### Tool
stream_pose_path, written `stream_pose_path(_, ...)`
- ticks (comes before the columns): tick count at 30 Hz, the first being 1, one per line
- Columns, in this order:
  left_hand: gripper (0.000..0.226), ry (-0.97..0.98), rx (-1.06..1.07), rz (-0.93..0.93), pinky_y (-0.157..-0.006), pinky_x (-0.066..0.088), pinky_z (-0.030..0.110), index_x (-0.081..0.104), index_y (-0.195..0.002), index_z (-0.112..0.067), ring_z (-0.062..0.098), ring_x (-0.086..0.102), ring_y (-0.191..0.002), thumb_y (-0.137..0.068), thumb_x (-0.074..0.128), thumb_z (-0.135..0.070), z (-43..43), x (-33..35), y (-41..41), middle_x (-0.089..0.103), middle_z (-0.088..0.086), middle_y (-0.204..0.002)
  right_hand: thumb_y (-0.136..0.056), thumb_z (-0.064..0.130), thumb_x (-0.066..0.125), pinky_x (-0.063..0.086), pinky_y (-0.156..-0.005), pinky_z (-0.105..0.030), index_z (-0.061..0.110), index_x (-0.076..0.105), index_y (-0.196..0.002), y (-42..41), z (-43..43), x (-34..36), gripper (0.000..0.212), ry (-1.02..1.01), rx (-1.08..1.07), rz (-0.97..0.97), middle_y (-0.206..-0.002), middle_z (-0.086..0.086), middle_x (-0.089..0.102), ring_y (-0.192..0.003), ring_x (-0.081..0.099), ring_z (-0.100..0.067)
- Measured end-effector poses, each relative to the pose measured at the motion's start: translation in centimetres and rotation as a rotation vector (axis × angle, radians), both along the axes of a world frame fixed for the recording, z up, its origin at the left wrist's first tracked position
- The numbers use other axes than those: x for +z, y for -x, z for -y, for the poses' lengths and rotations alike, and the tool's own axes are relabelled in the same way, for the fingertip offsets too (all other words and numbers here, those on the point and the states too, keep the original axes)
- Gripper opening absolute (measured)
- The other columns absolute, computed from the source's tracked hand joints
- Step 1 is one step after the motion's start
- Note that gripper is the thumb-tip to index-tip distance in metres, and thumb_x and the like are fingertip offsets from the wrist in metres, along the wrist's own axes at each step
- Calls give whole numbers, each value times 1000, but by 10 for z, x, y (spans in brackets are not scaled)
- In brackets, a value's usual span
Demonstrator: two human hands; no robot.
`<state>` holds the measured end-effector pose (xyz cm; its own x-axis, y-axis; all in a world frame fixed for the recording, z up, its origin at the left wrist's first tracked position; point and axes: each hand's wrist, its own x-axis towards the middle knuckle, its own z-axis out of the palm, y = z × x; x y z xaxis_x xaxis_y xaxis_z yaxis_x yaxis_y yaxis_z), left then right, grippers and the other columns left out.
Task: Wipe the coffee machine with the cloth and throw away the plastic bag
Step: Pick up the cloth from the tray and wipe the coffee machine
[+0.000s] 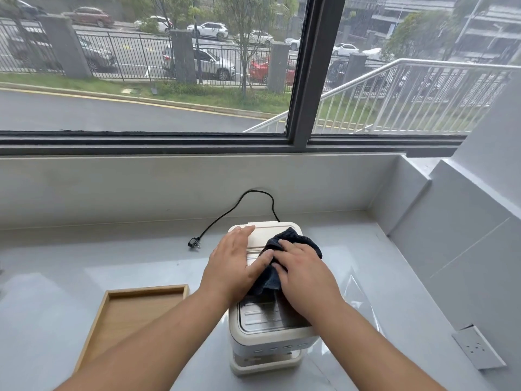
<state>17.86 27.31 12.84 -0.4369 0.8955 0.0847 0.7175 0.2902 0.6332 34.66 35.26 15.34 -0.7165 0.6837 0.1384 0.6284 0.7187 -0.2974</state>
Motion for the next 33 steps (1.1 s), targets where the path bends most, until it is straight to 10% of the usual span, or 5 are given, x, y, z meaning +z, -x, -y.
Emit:
stream_pose_path(12,88,-82,24,16,-126,24,40,38,-158,-26,13,28,-153,-88,25,-77,-2,2,2,40,-6,-164,-97,28,53,5,-129,-46,24,6,-166,53,-20,11,83,36,165,328,-175,-9,-4,-159,-2,-34)
stream_pose_path(24,86,-114,21,75,-126,25,37,36,-159,-33,8,28,-152,-86,33,-78,1,2,0,39,-9,-165,-94,38,44,1,-129,-45,46,-1,-163,34,1,0,83,121,290,191,-176,1,-1,-160,-5,-27)
stream_pose_path(33,85,-87,-2,73,-127,21,39,50,-153,-30,12,24,-156,-85,26,-75,-2,1,2,40,-9,-165,-88,38,28,-1,-130,-42,25,19,-164,7,34,1,77,105,268,212,-174,1,11,-160,1,-27)
